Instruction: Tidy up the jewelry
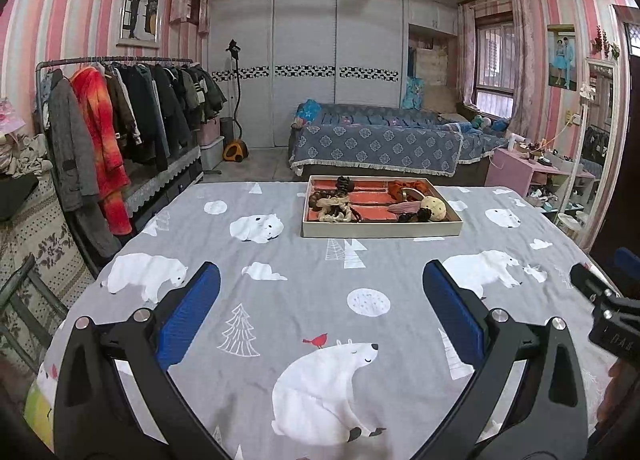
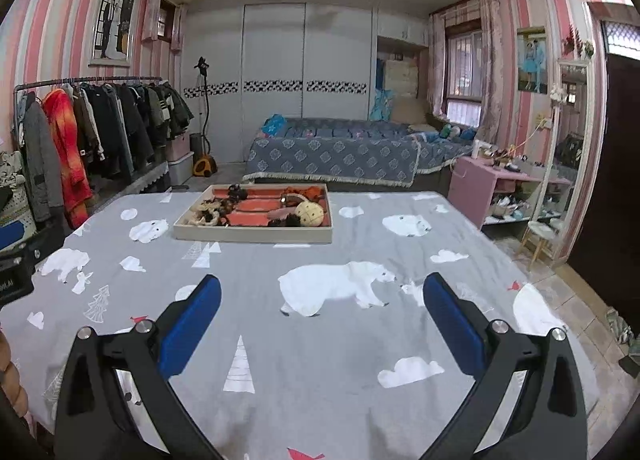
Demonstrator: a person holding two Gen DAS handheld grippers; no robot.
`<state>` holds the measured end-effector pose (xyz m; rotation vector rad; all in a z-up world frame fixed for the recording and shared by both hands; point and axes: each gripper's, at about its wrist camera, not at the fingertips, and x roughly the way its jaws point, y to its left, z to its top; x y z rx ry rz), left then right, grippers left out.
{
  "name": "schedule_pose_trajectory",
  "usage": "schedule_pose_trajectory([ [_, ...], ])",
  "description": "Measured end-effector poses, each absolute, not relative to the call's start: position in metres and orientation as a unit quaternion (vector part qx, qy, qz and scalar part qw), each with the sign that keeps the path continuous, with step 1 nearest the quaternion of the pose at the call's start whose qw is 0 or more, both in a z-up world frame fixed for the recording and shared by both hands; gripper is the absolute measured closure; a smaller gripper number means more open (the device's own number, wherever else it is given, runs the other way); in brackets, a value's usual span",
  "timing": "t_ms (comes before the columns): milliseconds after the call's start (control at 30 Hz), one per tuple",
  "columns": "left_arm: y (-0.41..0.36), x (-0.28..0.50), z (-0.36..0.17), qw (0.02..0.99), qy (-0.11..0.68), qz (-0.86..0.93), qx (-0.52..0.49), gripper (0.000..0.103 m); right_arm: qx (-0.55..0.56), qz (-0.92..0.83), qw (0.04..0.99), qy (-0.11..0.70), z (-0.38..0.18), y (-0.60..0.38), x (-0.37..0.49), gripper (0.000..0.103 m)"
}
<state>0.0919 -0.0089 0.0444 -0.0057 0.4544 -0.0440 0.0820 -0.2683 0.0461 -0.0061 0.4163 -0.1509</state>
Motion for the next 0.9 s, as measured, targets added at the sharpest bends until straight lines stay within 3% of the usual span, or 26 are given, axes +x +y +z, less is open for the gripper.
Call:
schedule_pose_trajectory([
  [900,-0.0131,0.0889,0.0468,0.98,0.199,-0.023,0.006,0.005,-0.014,-0.087,0.977,0.194,0.0509,-0.2636,0.0808,0.004],
])
